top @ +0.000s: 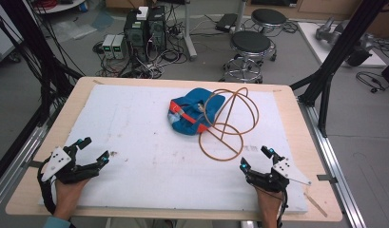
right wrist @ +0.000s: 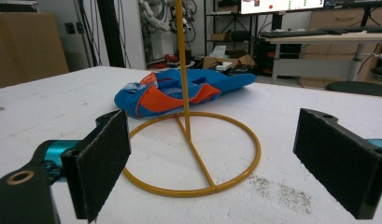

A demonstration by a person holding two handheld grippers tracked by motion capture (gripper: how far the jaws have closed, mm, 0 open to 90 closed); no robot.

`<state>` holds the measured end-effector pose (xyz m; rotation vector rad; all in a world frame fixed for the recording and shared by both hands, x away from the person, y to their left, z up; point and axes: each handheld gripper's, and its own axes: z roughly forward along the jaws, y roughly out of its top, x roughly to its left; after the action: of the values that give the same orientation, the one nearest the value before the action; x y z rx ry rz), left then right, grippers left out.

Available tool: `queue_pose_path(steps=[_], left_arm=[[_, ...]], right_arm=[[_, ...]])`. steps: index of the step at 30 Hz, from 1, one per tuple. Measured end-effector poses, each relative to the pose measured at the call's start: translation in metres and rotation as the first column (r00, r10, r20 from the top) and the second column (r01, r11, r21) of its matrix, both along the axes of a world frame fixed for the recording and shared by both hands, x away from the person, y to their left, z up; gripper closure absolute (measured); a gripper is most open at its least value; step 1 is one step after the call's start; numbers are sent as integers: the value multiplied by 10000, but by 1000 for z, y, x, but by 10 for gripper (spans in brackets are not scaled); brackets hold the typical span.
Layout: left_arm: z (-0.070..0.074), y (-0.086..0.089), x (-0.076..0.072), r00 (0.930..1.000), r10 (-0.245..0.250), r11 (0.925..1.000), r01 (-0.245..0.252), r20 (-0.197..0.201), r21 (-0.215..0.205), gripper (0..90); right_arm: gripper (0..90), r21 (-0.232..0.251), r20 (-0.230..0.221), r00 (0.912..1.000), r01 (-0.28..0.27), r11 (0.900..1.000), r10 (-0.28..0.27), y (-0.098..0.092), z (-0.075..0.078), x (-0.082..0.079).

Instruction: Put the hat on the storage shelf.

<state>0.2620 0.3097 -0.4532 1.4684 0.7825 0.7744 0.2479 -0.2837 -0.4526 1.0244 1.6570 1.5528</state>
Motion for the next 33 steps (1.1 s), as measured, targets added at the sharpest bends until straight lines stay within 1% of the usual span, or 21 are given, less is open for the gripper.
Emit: queue_pose_path(steps=[2, 6, 9, 14, 17, 18, 20, 21, 23, 26, 28, 30, 31, 32, 33], left_arm=[[0, 1, 0, 10000, 34, 9999, -33, 7, -109, 150], [0, 0, 0, 10000, 23, 10000, -22, 42, -55, 149], [0, 0, 0, 10000, 23, 10000, -23, 49, -66, 148], [0, 0, 0, 10000, 39, 10000, -39, 20, -48, 146], [1, 0, 1, 10000, -43, 10000, 43, -87, -7, 146], [2, 0, 3, 9997, -110, 9999, 112, -229, 85, 146], [3, 0, 3, 9996, -156, 9998, 158, -231, 82, 145], [5, -1, 4, 9995, -216, 9998, 217, -217, 31, 145], [11, -2, 6, 9986, -403, 9992, 406, -332, 65, 145], [20, -4, 10, 9951, -873, 9958, 884, -472, 224, 145], [27, -8, 15, 9905, -1190, 9916, 1221, -683, 438, 145], [34, -13, 20, 9859, -1458, 9860, 1516, -820, 691, 145], [38, -16, 24, 9826, -1608, 9819, 1688, -927, 855, 145], [41, -18, 26, 9804, -1703, 9796, 1794, -995, 910, 145], [46, -21, 30, 9761, -1898, 9761, 1992, -1058, 864, 145]], right_arm=[[100, -6, 4, 10000, 11, 10000, -11, 0, 0, 0], [100, -10, -19, 10000, 32, 10000, -32, 0, 0, 0], [100, -7, -116, 9999, 56, 10000, -56, 0, 0, 0], [100, 4, -111, 9999, 40, 10000, -40, 0, 0, 1], [100, -14, -103, 9999, 56, 10000, -56, 0, 0, 1], [100, 10, -116, 9999, 44, 10000, -43, 0, 0, 0], [100, 12, -115, 9999, 35, 10000, -35, 0, 0, 0], [100, 7, -55, 10000, 47, 10000, -47, 0, 0, 0], [100, 2, -55, 10000, 47, 10000, -47, 0, 0, 0], [100, 38, -70, 10000, 36, 10000, -36, 0, 0, 0], [100, 21, -49, 10000, 33, 10000, -33, 0, 0, 0], [100, 20, -40, 10000, 23, 10000, -23, 0, 0, 0], [100, 28, -47, 10000, 14, 10000, -13, 0, 0, 0], [100, 28, -47, 10000, 14, 10000, -13, 0, 0, 0], [100, 21, -10, 10000, 22, 10000, -22, 0, 0, 0]])
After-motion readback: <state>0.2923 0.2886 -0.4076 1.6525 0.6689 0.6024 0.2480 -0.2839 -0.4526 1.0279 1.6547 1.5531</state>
